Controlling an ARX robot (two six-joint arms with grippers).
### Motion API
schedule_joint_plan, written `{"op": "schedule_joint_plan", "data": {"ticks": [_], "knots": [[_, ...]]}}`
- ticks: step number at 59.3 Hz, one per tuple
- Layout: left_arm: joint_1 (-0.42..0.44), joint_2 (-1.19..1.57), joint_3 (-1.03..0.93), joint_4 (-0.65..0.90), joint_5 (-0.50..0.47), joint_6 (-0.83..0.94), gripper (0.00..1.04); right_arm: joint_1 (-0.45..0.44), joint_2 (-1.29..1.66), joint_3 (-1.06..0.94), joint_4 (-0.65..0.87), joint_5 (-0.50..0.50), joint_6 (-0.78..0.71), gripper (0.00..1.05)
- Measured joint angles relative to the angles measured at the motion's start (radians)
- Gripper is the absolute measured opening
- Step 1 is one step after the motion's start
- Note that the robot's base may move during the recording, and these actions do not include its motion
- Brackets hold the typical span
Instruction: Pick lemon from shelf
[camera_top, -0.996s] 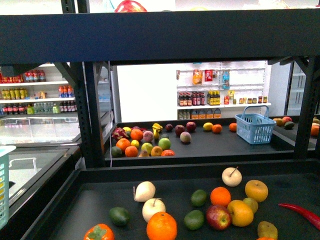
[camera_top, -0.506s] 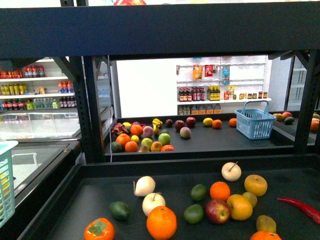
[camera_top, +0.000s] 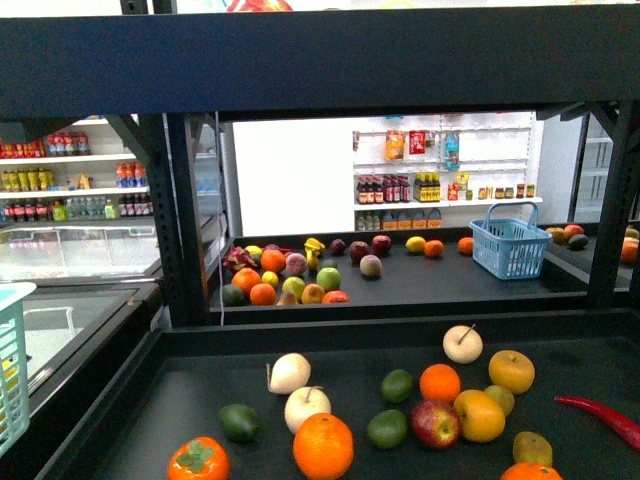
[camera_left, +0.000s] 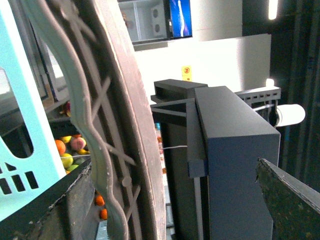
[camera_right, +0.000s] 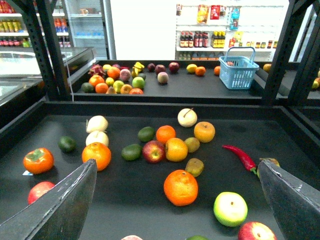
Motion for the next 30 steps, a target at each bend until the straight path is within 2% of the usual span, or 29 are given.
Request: {"op": "schedule_joint_plan", "data": {"ticks": [21, 30], "knots": [[0.008, -0.132, 0.000, -0.335, -0.032, 0.111, 0.97, 0.000, 0.000, 0.000, 0.000, 0.000, 0.000, 0.97], [0.019, -0.257, -0.004, -0.605, -0.055, 0.251, 0.97, 0.000, 0.000, 0.000, 0.000, 0.000, 0.000, 0.97]]}}
